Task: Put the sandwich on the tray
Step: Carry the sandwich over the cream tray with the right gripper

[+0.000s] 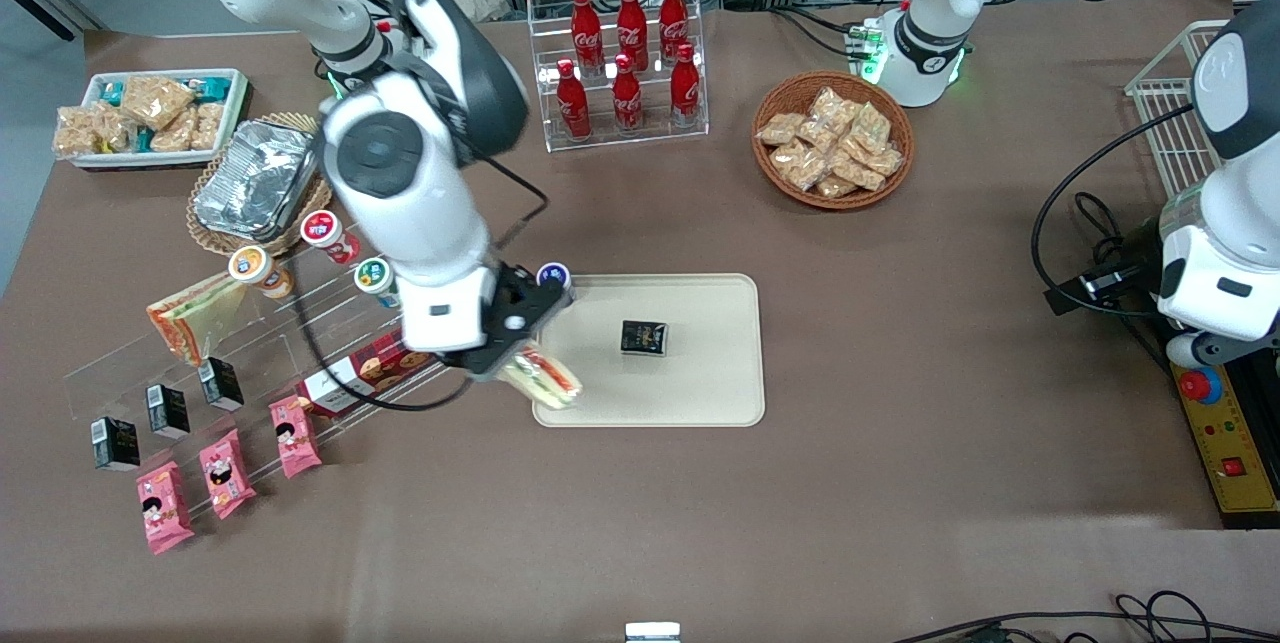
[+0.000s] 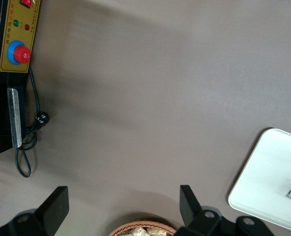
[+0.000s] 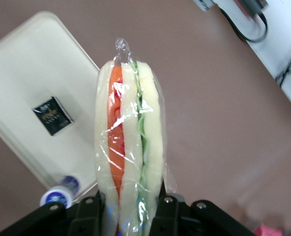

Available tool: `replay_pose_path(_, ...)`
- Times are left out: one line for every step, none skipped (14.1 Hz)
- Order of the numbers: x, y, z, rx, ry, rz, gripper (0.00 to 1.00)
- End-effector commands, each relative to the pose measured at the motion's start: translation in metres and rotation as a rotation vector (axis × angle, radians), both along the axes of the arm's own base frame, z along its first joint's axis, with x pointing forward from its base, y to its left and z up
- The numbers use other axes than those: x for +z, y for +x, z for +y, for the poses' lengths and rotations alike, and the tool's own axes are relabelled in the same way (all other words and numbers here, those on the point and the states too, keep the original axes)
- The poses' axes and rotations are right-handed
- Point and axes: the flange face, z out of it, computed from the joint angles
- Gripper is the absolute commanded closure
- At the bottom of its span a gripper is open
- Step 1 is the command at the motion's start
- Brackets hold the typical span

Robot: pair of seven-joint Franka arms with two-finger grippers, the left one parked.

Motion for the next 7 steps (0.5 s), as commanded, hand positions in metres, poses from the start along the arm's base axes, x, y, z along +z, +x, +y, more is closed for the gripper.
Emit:
replay_pose_path(-0.044, -0.010, 0.049, 0.163, -0.131, -0.077, 0.62)
replay_pose_path(-0.060, -0.016, 0.067, 0.212, -0.162, -0.105, 0.62)
replay_pose_path(-0.079, -0.016, 0.074, 0.234, -0.179, -0.113, 0.62)
replay_pose_path(-0.098, -0.014, 0.077, 0.250, -0.183, -0.107, 0.62)
replay_pose_path(-0.109, -0.022, 0.087, 0.289, -0.193, -0.094, 0.61)
replay_pose_path(-0.118, -0.037, 0.105, 0.337, -0.202, -0.086, 0.61)
replay_pose_path(-0.132, -0.041, 0.111, 0.350, -0.210, -0.075, 0.61)
